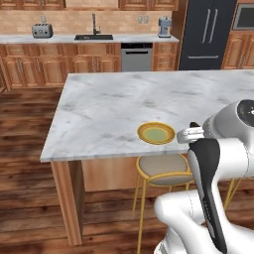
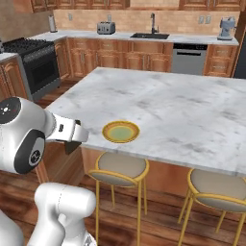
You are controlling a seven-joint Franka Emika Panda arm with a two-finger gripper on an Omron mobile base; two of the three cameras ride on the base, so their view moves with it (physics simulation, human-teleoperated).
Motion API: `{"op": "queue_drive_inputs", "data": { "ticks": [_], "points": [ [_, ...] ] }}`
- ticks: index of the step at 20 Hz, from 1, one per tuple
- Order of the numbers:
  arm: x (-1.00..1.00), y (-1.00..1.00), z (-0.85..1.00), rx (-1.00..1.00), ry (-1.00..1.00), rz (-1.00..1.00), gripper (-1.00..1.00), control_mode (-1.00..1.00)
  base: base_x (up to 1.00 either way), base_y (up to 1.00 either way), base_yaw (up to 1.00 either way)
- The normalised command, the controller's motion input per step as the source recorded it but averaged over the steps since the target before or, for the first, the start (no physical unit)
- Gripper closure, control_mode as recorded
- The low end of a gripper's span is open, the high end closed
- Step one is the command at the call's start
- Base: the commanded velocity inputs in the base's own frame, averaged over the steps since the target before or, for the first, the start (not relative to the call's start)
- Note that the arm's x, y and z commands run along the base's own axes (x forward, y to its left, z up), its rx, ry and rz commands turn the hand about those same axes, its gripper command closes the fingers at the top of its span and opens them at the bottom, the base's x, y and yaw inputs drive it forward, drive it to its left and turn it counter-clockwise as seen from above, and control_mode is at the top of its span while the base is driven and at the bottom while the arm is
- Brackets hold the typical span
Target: Start the toaster. Once the lever pops up, take the bread to the plate on the dining counter.
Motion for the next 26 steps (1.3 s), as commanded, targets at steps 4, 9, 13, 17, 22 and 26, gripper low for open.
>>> {"op": "queue_drive_inputs", "data": {
  "ticks": [4,9,13,17,22,26],
  "points": [
    [0.0,0.0,0.0,0.0,0.0,0.0,1.0,1.0,0.29,0.0,0.0],
    [0.0,0.0,0.0,0.0,0.0,0.0,1.0,1.0,0.11,0.0,0.0],
    [0.0,0.0,0.0,0.0,0.0,0.0,1.0,1.0,0.05,0.0,0.0],
    [0.0,0.0,0.0,0.0,0.0,0.0,1.0,1.0,0.2,0.0,0.0],
    [0.0,0.0,0.0,0.0,0.0,0.0,1.0,1.0,0.17,0.0,-0.05],
    [0.0,0.0,0.0,0.0,0.0,0.0,1.0,1.0,0.18,0.0,-0.07]
  ]
}}
